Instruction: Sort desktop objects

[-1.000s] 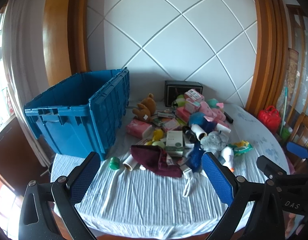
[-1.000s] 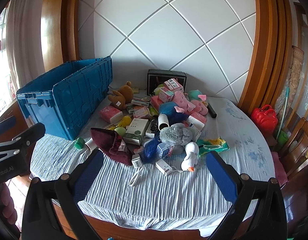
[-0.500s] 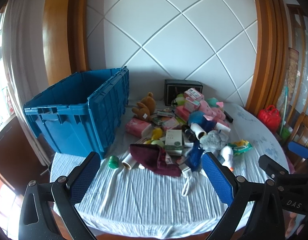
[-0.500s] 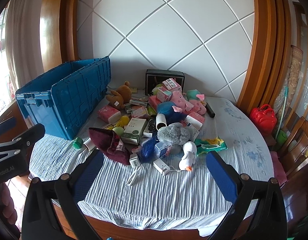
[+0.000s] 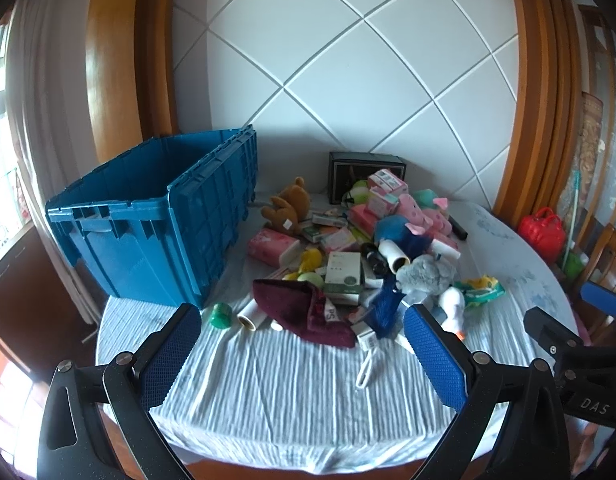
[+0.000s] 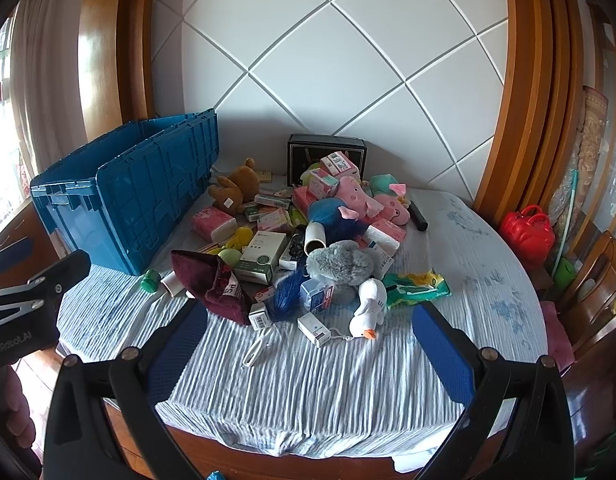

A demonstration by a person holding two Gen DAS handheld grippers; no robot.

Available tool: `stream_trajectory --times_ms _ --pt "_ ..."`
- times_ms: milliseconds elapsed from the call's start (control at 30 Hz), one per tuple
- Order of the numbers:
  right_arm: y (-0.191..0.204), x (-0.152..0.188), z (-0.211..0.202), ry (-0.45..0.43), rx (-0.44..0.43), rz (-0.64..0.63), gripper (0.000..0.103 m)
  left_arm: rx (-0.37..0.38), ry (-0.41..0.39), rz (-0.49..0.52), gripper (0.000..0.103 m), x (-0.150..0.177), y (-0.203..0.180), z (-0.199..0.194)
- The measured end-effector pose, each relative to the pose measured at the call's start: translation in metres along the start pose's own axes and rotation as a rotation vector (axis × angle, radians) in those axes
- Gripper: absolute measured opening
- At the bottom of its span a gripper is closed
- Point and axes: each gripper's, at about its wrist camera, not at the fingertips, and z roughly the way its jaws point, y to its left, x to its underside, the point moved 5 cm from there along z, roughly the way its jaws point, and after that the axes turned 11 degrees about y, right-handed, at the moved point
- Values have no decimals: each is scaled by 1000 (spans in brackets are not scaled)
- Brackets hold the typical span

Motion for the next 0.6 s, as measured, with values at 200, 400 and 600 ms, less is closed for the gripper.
stream_trajectory --times_ms 200,400,600 --pt "-41 6 17 17 -9 13 103 -21 30 -29 103 2 -10 24" --pt "-89 22 69 96 -1 72 103 -103 126 -61 103 21 2 72" --pt "-103 38 132 218 -6 109 103 -113 277 -84 103 38 16 147"
